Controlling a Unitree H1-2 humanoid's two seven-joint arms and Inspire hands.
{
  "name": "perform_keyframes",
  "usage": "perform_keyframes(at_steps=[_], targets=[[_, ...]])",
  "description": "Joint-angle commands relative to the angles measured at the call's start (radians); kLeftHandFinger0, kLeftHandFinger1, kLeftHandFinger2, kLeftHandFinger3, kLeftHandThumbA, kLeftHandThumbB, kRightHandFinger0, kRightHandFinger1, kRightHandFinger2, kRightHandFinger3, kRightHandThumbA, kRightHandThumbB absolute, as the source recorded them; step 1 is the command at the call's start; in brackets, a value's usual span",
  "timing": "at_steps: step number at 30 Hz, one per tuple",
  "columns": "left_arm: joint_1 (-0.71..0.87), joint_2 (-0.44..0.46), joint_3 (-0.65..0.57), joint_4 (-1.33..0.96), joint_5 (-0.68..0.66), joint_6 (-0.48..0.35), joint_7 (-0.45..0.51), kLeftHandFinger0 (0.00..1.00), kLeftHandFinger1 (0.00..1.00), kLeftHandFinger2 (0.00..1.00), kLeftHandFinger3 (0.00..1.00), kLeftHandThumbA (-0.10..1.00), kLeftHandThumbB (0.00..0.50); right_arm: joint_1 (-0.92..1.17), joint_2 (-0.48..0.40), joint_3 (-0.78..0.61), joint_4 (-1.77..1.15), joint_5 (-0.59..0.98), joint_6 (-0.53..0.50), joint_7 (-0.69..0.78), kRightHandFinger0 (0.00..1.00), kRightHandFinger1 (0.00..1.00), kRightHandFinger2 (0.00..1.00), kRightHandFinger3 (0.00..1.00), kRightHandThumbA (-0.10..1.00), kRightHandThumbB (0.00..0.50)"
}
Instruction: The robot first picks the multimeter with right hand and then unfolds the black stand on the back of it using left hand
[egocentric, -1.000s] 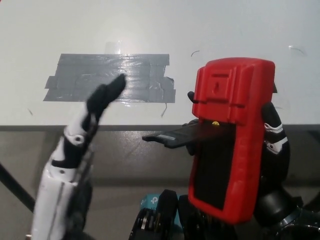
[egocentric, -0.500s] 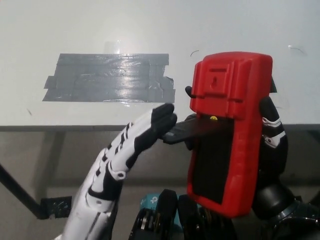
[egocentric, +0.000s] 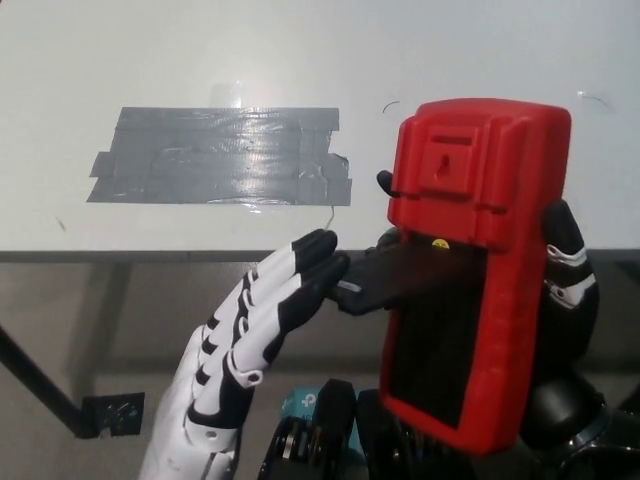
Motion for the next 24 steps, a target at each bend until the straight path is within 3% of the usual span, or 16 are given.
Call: perform_keyframes(at_steps=[1,5,8,10,14,20,22,24], targets=[[0.009,-0.015,0.001,-0.03,0.056,-0.054,-0.014,1.0,1.0,1.0,1.0,1.0,0.441,-0.019,0.016,0.009,-0.067,0.051,-0.046,0.03,0.0,0.33,0.71,0.69,0.12,0.14],[0.012,-0.022,0.006,-0.038,0.067,-0.048,-0.02,1.0,1.0,1.0,1.0,0.99,0.429,-0.014,0.017,0.014,-0.083,0.043,-0.053,0.044,0.0,0.3,0.68,0.61,0.11,0.147],[0.014,-0.031,0.002,-0.037,0.067,-0.05,-0.016,1.0,1.0,1.0,1.0,1.0,0.407,-0.01,0.022,0.022,-0.101,0.037,-0.055,0.033,0.0,0.24,0.62,0.42,0.1,0.161],[0.017,-0.034,-0.005,-0.044,0.061,-0.04,-0.022,1.0,1.0,1.0,1.0,1.0,0.423,-0.009,0.022,0.024,-0.111,0.041,-0.054,0.02,0.0,0.24,0.61,0.38,0.1,0.171],[0.017,-0.024,-0.013,-0.053,0.019,-0.018,-0.029,1.0,1.0,1.0,1.0,1.0,0.435,-0.021,0.02,0.023,-0.123,0.049,-0.051,-0.011,0.0,0.2,0.55,0.22,0.1,0.198],[0.021,-0.009,-0.015,-0.065,-0.001,-0.015,-0.039,1.0,1.0,1.0,1.0,1.0,0.474,-0.019,0.027,0.022,-0.116,0.058,-0.062,-0.003,0.0,0.3,0.66,0.24,0.08,0.163],[0.02,-0.01,-0.023,-0.058,-0.024,-0.027,-0.033,1.0,1.0,1.0,1.0,1.0,0.478,-0.018,0.041,0.016,-0.118,0.079,-0.076,-0.034,0.0,0.26,0.59,0.23,0.01,0.179],[0.016,-0.004,-0.044,-0.046,-0.08,-0.041,-0.025,1.0,0.99,0.97,1.0,1.0,0.472,-0.021,0.04,0.012,-0.128,0.059,-0.072,-0.057,0.0,0.13,0.42,0.15,0.09,0.175]])
